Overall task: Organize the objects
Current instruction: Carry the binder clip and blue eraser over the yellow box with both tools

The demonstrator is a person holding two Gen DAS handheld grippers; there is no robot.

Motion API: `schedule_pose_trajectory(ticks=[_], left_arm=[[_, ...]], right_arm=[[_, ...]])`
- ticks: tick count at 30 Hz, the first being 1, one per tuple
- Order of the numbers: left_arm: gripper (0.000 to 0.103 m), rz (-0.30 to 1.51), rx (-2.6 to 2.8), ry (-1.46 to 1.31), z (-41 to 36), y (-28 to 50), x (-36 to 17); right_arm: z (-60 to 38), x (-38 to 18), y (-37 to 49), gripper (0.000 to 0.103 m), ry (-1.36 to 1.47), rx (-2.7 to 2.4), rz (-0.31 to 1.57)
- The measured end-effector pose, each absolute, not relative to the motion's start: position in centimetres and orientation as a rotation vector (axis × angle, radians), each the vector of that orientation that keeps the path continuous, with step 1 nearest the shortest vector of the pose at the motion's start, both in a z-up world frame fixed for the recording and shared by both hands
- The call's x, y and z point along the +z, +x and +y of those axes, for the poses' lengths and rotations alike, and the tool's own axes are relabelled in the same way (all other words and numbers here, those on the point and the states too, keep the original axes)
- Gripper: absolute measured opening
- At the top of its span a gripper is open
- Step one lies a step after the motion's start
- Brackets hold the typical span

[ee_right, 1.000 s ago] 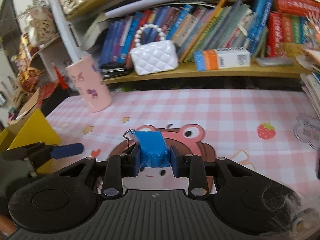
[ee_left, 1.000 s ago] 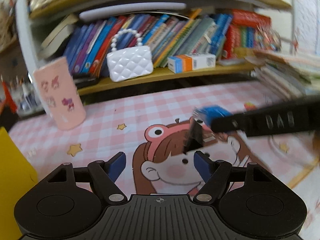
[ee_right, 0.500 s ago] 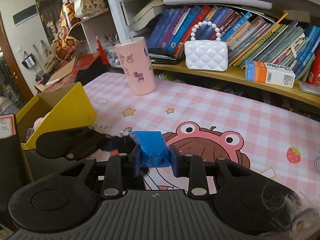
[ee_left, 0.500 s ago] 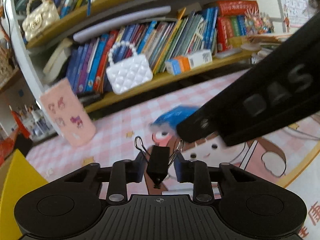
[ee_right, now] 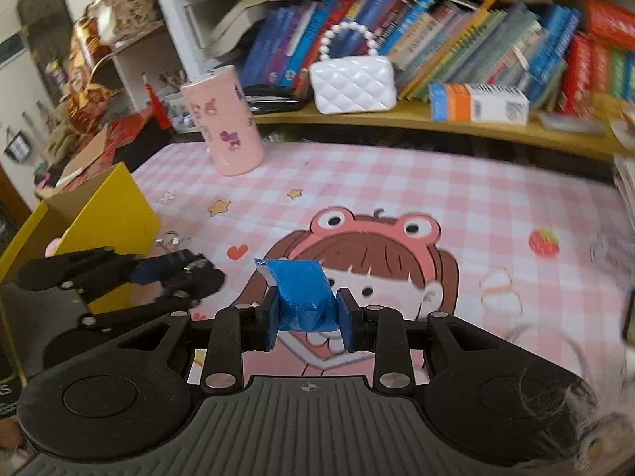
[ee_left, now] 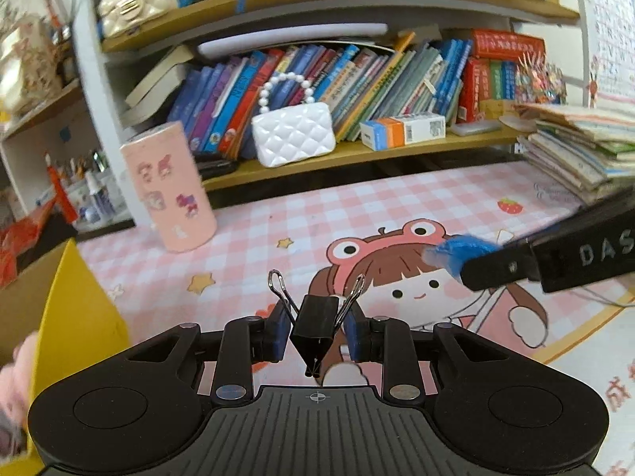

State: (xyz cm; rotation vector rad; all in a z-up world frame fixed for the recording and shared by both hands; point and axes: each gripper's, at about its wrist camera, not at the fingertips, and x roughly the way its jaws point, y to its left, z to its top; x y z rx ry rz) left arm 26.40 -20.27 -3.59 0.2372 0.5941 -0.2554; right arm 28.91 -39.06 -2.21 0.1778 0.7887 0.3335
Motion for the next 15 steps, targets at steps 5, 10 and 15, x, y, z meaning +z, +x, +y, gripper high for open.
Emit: schedule_pose_trajectory(ticks=[5, 10, 15], left_arm=[[0.027, 0.612, -0.246, 0.184, -18.7, 23.7, -2.6], [0.027, 0.659, -0.228, 0.130, -16.9, 20.7, -2.4], [0.027, 0.697, -0.200, 0.112, -14.9, 18.1, -2.7]], right_arm=[[-38.5, -2.9, 27.1, 0.027, 0.214, 0.253, 0.810], [-37.5, -3.6, 25.1, 0.027, 0.228, 0.175, 0.851], [-35.4, -3.9, 22.4, 0.027, 0.164, 0.159, 0.861]])
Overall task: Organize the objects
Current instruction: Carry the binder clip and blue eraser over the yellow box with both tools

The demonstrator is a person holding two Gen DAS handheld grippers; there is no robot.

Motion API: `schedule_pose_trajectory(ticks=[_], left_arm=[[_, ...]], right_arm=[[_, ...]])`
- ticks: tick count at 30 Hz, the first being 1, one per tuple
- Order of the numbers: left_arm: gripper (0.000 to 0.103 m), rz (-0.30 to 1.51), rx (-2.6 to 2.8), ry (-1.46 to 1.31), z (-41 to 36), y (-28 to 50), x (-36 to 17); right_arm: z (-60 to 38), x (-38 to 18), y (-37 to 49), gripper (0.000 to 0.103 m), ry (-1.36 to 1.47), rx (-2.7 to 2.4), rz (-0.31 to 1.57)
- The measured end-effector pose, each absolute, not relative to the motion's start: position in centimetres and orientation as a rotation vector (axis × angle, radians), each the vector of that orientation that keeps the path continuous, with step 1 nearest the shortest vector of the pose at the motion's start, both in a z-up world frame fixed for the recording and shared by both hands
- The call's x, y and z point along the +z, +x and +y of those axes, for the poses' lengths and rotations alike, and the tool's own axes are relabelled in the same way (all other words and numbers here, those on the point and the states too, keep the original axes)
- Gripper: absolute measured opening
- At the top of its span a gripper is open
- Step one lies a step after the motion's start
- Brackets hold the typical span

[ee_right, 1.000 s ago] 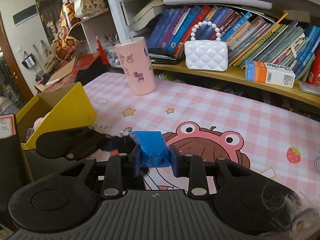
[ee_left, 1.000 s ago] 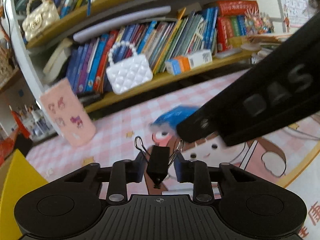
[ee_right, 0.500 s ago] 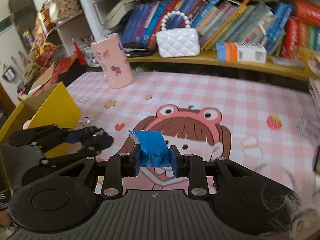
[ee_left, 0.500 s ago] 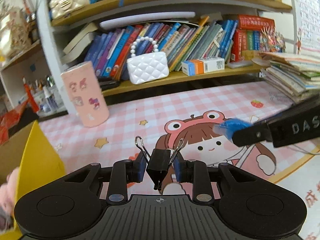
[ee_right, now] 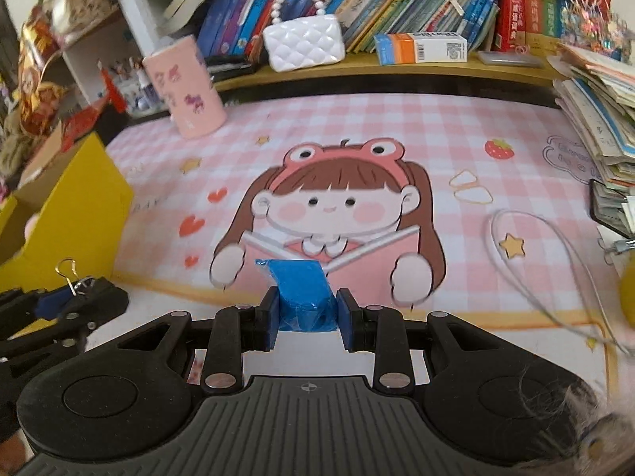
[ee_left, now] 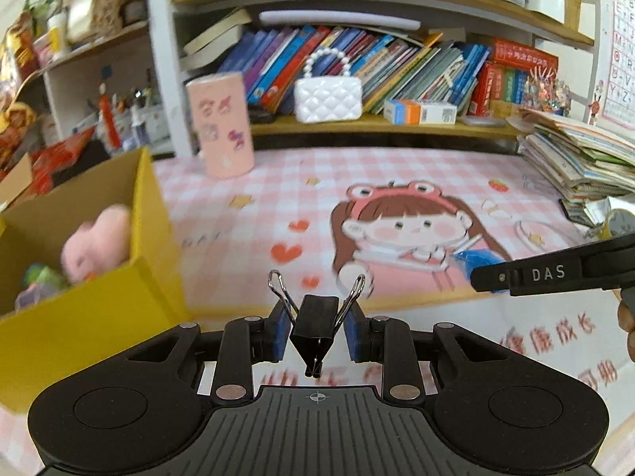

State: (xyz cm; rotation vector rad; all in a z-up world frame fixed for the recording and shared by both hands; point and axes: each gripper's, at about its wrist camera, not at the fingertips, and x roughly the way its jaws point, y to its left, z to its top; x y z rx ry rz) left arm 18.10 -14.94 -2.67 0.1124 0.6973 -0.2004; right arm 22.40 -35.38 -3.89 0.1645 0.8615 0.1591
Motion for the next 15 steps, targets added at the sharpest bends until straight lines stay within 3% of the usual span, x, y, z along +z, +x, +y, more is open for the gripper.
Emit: schedule_pose_trajectory(ticks=[15], left_arm=[[0.027, 0.711, -0.189, 0.091, -7.8, 11.2, -2.3]], right_arm=[[-26.7, -4.1, 14.5, 0.027, 0.050, 0.225, 0.884]])
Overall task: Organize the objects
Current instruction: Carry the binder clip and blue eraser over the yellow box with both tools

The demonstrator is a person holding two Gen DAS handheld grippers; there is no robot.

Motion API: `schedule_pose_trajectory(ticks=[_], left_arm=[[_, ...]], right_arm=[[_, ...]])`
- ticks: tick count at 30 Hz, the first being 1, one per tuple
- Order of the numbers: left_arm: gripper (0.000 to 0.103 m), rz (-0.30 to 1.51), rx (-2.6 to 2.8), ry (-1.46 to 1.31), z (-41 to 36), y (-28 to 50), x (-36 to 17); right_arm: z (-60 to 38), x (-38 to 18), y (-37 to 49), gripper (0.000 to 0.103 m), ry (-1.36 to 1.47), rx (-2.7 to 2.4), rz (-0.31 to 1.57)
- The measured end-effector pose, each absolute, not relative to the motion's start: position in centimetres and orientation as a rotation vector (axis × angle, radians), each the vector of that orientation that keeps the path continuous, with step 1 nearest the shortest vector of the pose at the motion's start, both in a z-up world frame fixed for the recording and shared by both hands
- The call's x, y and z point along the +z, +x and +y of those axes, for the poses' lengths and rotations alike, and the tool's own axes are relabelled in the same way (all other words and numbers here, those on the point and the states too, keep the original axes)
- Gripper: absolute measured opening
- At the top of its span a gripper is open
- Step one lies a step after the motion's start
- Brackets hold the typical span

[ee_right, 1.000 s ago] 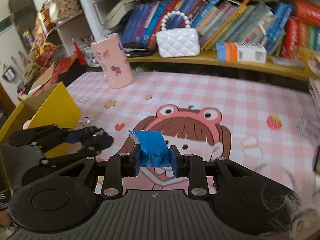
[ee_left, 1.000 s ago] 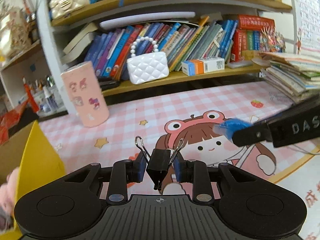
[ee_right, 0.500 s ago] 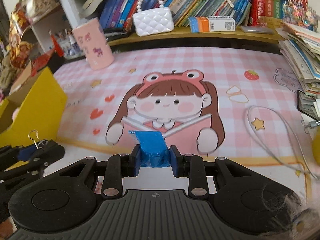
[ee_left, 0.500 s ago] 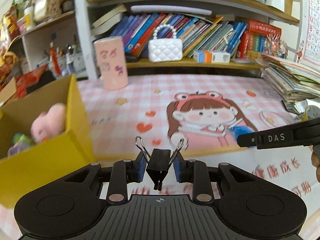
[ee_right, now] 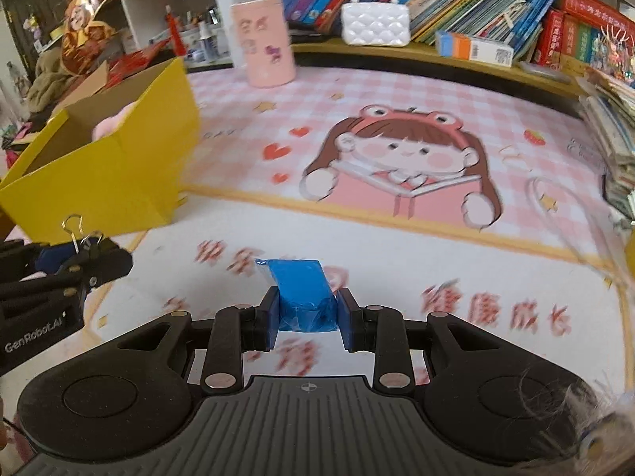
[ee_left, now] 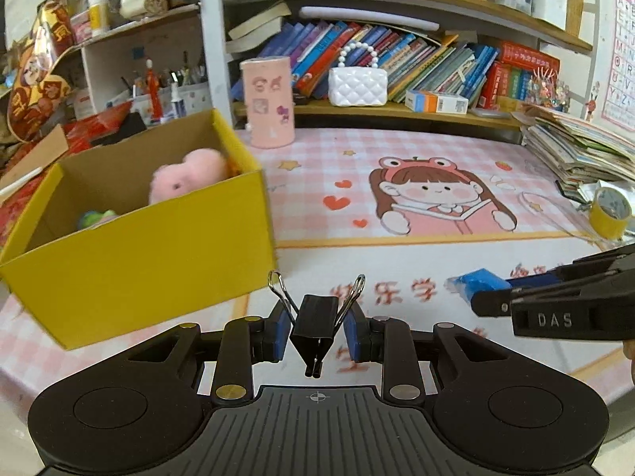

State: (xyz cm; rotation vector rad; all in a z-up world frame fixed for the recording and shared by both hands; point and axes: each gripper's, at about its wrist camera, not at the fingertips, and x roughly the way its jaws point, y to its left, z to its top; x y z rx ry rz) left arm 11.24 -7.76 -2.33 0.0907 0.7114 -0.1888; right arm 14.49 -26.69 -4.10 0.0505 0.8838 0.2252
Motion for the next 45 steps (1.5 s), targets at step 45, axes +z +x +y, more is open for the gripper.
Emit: schedule_pose_trajectory(ticks=[45], left_arm=[[0.027, 0.453, -0.057, 0.061, 8.1, 8.0, 3.3]], right_arm=[[-9.3, 1.6, 13.3, 0.027, 0.006, 0.354, 0.641]])
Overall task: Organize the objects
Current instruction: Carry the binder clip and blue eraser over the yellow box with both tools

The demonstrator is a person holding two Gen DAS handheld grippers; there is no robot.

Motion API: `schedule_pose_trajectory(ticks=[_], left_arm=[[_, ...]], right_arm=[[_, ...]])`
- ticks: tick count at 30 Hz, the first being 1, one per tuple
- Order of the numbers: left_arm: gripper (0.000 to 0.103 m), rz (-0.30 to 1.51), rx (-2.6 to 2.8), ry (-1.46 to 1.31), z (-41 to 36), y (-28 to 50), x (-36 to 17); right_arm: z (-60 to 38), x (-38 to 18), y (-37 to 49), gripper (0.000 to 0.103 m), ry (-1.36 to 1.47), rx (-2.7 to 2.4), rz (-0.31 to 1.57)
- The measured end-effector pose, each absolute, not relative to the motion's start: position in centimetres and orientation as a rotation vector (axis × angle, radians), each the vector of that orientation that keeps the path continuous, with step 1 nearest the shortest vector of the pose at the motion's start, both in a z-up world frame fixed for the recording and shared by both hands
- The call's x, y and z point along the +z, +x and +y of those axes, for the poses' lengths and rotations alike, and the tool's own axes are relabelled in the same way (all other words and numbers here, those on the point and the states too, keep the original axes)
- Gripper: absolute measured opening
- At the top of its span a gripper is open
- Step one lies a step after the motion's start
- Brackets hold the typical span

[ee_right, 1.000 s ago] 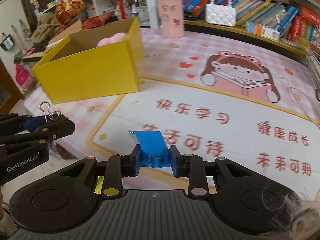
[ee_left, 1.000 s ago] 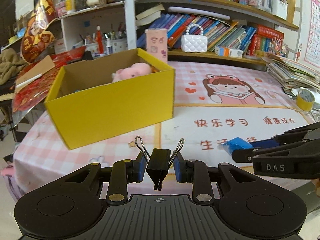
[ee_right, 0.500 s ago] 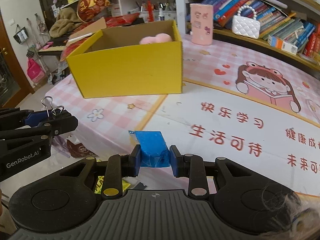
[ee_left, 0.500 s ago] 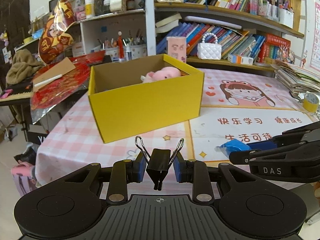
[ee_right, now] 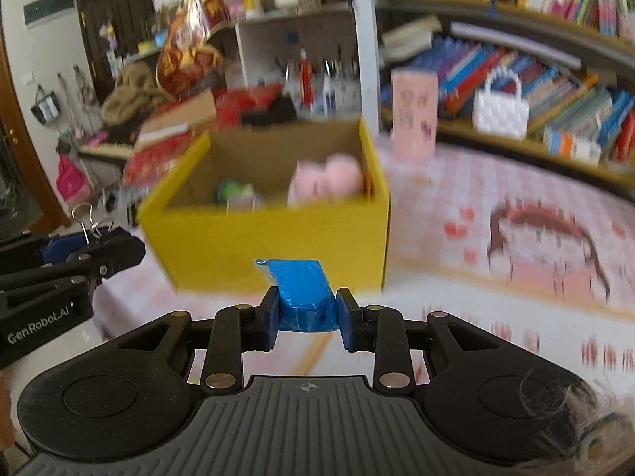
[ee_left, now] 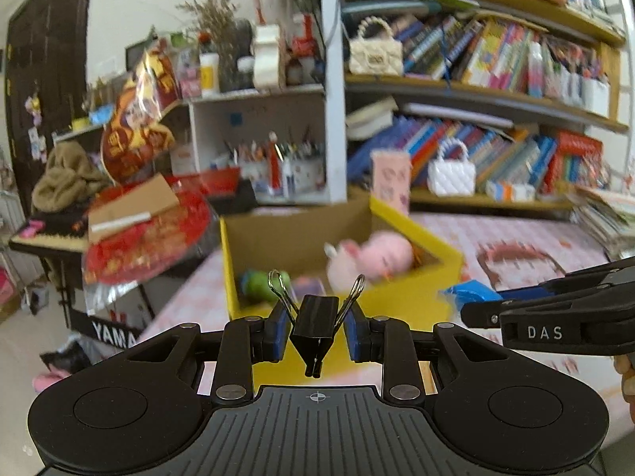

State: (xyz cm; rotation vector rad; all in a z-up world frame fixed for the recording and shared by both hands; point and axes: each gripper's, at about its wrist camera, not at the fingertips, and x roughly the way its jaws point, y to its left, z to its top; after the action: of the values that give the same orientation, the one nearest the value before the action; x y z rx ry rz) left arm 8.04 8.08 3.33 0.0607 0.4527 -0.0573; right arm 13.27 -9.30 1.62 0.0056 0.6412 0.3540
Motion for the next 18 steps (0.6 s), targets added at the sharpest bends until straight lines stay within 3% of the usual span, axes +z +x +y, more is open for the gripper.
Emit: schedule_pose_trajectory(ticks=[7, 18], left_arm=[[0.027, 0.443, -0.004, 0.044, 7.8, 12.8, 3.5], [0.027, 0.533, 0.058, 0.105, 6.2, 18.3, 0.6]], right_arm=[[-8.6, 2.8, 18.8, 0.027, -0.036, 0.368, 0.565], [-6.6, -0.2, 25.3, 0.027, -0.237, 0.466, 0.589]])
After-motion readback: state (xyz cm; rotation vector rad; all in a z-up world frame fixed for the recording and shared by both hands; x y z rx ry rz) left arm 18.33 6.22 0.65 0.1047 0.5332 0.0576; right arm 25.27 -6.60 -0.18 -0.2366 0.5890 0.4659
